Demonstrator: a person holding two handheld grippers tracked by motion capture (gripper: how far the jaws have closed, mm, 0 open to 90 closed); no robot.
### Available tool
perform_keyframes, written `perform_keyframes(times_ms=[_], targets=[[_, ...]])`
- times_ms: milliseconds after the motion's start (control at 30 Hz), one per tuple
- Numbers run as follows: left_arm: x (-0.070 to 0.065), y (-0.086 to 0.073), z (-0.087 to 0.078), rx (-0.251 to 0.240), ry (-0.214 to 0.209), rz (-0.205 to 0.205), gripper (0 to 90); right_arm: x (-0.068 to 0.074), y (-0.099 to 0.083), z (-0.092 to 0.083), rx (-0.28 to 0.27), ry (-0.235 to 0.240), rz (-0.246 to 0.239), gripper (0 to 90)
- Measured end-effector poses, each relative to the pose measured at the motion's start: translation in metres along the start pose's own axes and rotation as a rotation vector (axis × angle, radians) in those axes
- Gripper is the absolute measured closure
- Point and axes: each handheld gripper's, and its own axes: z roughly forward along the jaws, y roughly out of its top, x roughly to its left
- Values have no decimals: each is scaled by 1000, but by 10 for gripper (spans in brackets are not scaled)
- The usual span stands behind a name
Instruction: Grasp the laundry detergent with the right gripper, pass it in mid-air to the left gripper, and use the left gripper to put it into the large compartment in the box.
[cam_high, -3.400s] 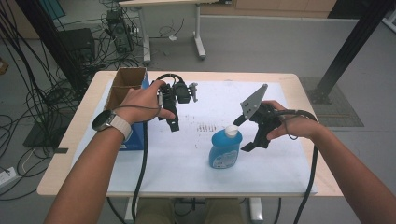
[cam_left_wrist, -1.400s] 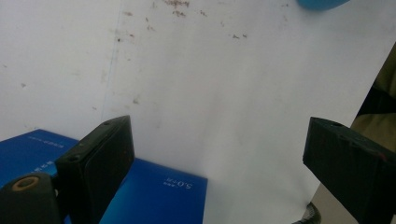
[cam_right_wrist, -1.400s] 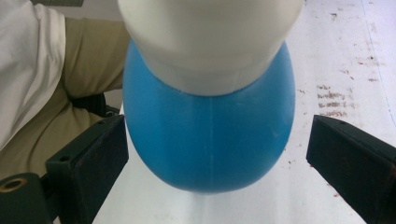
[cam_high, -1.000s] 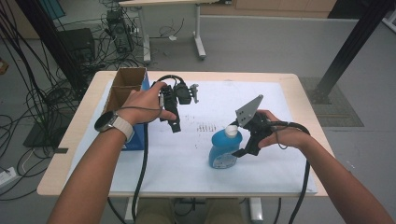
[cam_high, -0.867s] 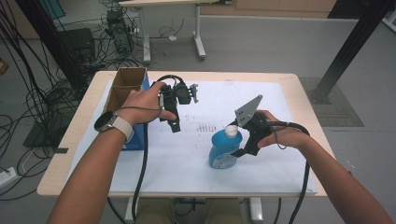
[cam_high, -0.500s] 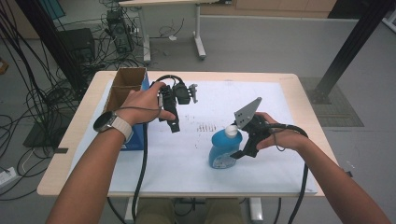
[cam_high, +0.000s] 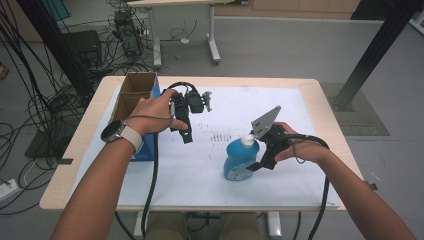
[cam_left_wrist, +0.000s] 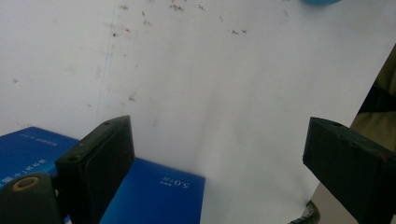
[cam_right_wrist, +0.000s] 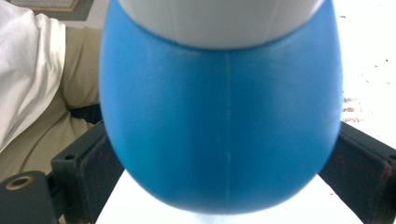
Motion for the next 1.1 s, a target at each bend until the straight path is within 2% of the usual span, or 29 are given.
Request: perform_keyframes(times_ms=[1100], targets=[[1, -2, 2, -4, -2, -8, 94, -2, -1, 6, -38, 17, -15, 158]])
